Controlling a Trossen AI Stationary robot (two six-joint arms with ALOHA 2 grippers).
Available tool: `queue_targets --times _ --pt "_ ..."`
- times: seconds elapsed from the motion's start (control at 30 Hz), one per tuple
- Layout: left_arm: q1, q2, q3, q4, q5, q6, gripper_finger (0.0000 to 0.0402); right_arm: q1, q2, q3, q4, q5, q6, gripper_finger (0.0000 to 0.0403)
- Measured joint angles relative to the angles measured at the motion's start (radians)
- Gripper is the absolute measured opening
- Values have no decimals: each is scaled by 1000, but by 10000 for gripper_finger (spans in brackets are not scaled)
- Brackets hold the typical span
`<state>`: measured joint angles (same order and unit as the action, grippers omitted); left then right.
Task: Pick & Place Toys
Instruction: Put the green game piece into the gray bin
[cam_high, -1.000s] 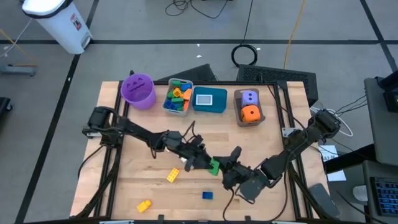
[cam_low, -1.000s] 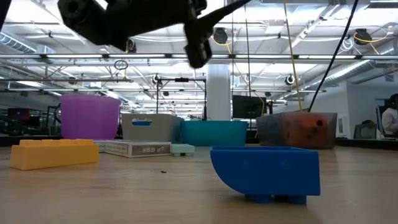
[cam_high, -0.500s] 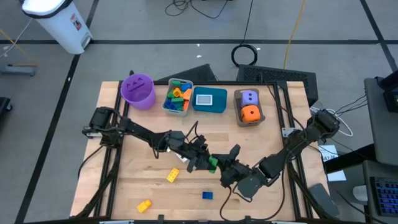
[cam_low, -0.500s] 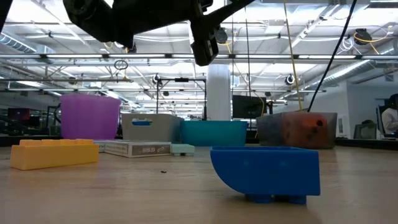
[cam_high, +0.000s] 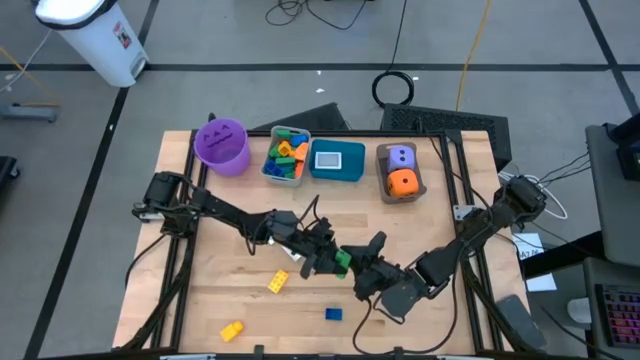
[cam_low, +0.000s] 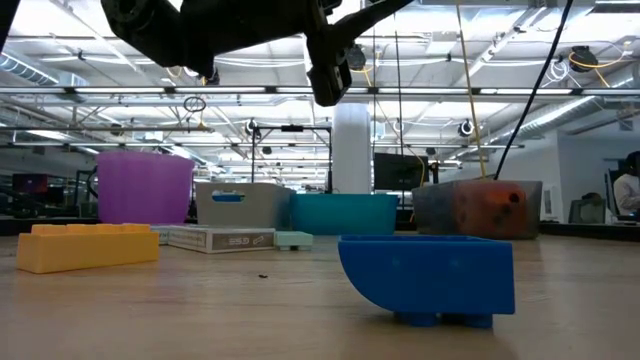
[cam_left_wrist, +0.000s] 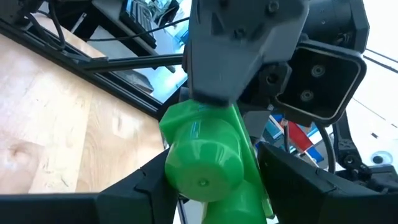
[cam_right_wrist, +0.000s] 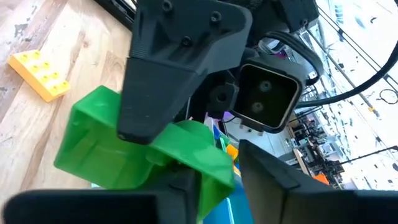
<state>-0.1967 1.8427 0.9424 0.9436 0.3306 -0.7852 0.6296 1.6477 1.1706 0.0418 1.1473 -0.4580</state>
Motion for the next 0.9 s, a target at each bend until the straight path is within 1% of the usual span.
queue_targets --times 0.1,0.2,0.33,0.4,0.47,0.57,0.63,0.7,0.8,0.9 --pt "1 -1 0 0 2 21 208 7 -15 0 -1 0 0 124" --pt "11 -2 0 3 20 33 185 21 -39 -1 -4 2 3 152" --pt "32 -3 2 9 53 44 152 50 -80 -1 -16 4 27 177" --pt "44 -4 2 15 73 50 150 67 -92 -2 -21 9 27 185" --pt "58 -7 2 14 97 50 155 87 -101 -2 -27 21 26 189" --pt "84 -13 1 33 120 43 173 119 -106 -1 -22 62 27 189" --pt "104 -27 1 47 135 33 177 143 -106 -1 -26 92 27 187" --pt "129 -56 1 48 158 36 172 165 -105 -1 -25 113 28 184" --pt "176 -104 1 43 211 54 155 191 -106 -1 -25 111 68 181" --pt "233 -176 1 -18 218 83 150 214 -105 -1 -36 109 122 181"
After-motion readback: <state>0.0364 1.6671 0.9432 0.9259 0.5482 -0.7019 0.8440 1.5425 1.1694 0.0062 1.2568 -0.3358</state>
